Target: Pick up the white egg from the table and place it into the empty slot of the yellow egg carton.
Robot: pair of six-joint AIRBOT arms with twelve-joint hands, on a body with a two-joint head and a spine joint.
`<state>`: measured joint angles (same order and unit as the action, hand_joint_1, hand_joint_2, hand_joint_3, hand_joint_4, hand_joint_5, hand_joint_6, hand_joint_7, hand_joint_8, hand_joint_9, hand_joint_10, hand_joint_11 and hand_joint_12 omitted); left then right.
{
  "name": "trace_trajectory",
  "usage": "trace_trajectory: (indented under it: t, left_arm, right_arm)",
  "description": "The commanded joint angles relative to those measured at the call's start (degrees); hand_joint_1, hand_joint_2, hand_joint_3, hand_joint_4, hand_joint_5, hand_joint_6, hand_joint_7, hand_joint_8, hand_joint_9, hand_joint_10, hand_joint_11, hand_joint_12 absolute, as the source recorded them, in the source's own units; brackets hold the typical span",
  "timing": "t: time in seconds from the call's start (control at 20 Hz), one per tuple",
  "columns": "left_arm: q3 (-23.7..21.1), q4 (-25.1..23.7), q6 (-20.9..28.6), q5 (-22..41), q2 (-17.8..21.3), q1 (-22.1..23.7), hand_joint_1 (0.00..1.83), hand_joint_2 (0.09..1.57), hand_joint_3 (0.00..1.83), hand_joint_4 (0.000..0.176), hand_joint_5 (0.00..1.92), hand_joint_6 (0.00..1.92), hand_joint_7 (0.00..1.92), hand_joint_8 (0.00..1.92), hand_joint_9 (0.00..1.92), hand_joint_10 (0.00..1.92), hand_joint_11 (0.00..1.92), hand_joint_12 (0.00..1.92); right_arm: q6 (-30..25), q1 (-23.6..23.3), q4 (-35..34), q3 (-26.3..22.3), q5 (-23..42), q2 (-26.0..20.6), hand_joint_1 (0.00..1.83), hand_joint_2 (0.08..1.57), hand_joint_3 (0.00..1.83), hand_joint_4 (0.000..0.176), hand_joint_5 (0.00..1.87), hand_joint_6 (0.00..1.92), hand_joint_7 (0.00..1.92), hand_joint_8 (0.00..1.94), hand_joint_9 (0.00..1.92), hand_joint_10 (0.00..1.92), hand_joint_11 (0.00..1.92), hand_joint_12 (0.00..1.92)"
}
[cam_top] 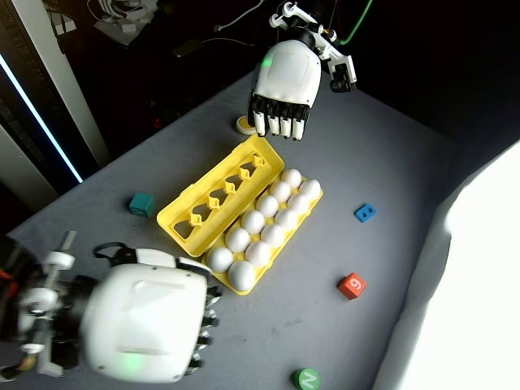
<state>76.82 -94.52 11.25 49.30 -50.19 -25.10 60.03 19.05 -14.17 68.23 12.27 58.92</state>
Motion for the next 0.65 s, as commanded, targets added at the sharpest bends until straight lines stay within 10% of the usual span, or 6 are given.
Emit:
trace_trajectory:
  t: [0.0, 0.15, 0.2, 0.25, 0.6]
  left_arm:
    - [-0.3, 3.5, -0.4, 1.2, 0.4, 0.5, 0.85, 1.47, 0.0, 0.176, 1.19, 1.92, 1.19, 1.92, 1.17, 1.92, 1.17, 1.92]
    - [-0.1, 3.6, -1.5, 1.5, 0.7, 0.5, 0.59, 1.53, 0.01, 0.163, 1.08, 1.92, 1.06, 1.92, 1.03, 1.92, 0.99, 1.92]
    - [0.1, 3.5, -1.6, 1.6, 0.7, 0.5, 0.52, 1.54, 0.0, 0.035, 1.03, 1.92, 1.02, 1.92, 0.99, 1.92, 0.94, 1.92]
    - [0.2, 3.5, -1.6, 1.7, 0.8, 0.5, 0.55, 1.53, 0.0, 0.0, 0.99, 1.92, 0.98, 1.92, 0.96, 1.92, 0.91, 1.92]
    - [0.6, 3.6, -2.2, 2.6, 1.8, 0.5, 0.43, 1.57, 0.01, 0.0, 1.0, 1.92, 0.99, 1.92, 0.94, 1.92, 0.84, 1.92]
  right_arm:
    - [0.5, -0.7, 0.1, -1.1, 5.9, -1.5, 0.91, 1.39, 0.0, 0.0, 1.3, 1.92, 1.43, 1.94, 1.45, 1.92, 1.54, 1.92]
    - [0.6, -0.7, 4.7, -8.1, 6.4, -8.5, 1.0, 1.36, 0.0, 0.0, 1.29, 1.92, 1.4, 1.94, 1.43, 1.92, 1.55, 1.92]
    - [0.6, -0.2, 6.6, -11.0, 7.2, -11.3, 0.96, 1.37, 0.0, 0.0, 1.27, 1.92, 1.37, 1.94, 1.39, 1.92, 1.53, 1.92]
    - [0.6, 0.1, 7.6, -13.3, 7.4, -13.8, 0.86, 1.4, 0.01, 0.0, 1.25, 1.92, 1.34, 1.94, 1.36, 1.92, 1.5, 1.92]
    - [0.6, 0.1, 8.0, -22.8, 6.8, -26.0, 0.96, 1.37, 0.0, 0.014, 1.23, 1.92, 1.33, 1.94, 1.35, 1.92, 1.51, 1.92]
